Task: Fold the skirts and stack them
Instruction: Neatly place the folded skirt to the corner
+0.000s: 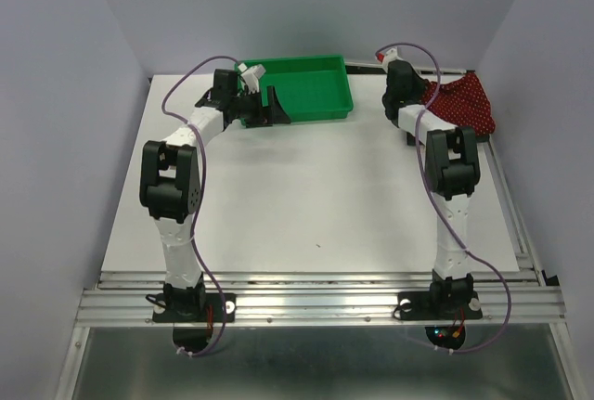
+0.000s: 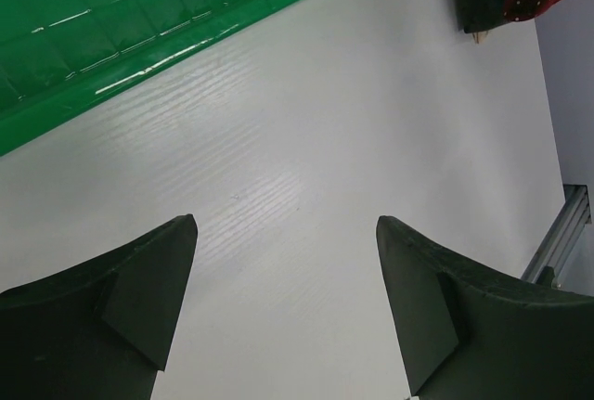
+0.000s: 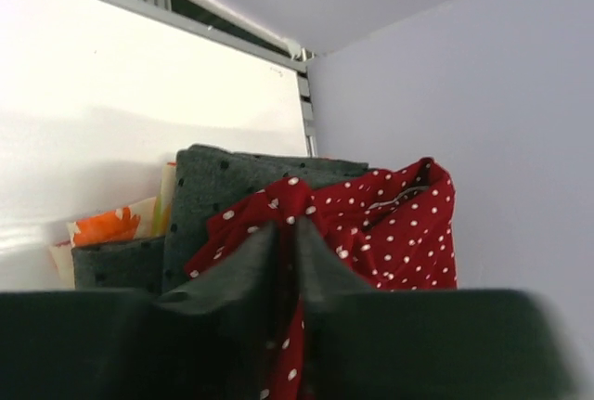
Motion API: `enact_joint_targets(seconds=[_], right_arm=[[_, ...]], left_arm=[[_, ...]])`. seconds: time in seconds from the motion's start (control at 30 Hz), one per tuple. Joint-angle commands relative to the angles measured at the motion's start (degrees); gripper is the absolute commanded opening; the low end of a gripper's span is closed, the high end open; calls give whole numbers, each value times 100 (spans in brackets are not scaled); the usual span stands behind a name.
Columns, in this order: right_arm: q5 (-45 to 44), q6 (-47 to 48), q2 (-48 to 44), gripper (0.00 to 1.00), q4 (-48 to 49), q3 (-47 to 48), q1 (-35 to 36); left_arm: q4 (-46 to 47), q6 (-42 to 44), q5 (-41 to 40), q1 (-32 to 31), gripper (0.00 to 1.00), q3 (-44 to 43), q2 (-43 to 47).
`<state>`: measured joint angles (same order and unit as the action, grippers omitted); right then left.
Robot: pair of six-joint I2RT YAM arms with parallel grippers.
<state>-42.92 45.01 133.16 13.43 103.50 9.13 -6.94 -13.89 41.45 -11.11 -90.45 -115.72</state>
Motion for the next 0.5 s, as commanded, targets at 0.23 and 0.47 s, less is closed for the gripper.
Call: enact_joint_targets(seconds=[0.23,0.47], right_arm=[[380,-545,-71,70,161,117,-42],[2159,-1916,-755,100,-2026,915,-42]], left_arm=[[149,132,-102,48,90,151,419],[9,580,-637,48,93,125,918]])
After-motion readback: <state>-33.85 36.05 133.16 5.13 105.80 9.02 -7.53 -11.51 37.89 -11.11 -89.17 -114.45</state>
